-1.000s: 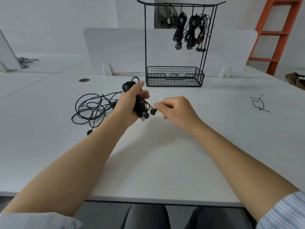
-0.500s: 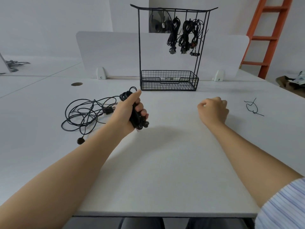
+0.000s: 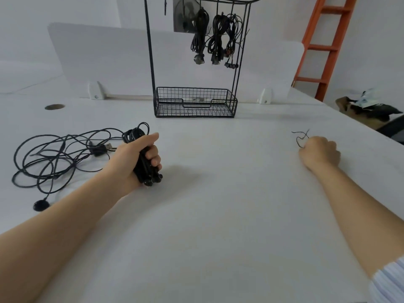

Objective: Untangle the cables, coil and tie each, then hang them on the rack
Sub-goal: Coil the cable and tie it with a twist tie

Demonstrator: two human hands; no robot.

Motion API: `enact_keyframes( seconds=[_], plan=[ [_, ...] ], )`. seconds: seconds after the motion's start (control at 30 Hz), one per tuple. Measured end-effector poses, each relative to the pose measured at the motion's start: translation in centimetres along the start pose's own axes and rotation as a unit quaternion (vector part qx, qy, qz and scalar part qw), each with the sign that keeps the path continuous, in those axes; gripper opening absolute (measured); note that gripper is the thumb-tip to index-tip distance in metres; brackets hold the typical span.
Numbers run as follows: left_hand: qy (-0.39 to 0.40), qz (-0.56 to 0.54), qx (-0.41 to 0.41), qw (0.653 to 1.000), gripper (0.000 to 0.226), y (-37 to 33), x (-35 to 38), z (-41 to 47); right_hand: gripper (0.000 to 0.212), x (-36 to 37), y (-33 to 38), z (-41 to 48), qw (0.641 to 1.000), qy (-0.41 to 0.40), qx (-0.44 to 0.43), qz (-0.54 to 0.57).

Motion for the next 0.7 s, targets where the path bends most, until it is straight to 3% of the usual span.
enact_keyframes(
  seconds=[0.37, 0.53, 0.7],
  plan=[
    [0.003, 0.034, 0.009, 0.999, 0.034, 0.0, 0.2, -0.5, 0.02, -1.2, -0.3, -0.6, 0.996, -0.091, -0.003, -0.015],
    [0.007, 0.04, 0.01, 0.999, 0.032, 0.0, 0.2, -0.6, 0.015, -0.5, -0.4, -0.7, 0.999, -0.045, -0.016, 0.011],
    [0.014, 0.043, 0.009, 0.999, 0.033, 0.0, 0.2, -0.6, 0.015, -0.4, -0.5, -0.8, 0.999, -0.049, -0.002, 0.021]
  ],
)
Point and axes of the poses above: each hand's wrist, its own z-axis towards the middle knuckle, its own x-axis out of the palm, y = z × x, the point moved 3 cm from there along z, towards the middle knuckle, and after that the axes turned 15 degrees about -z, right-handed, at the moved point
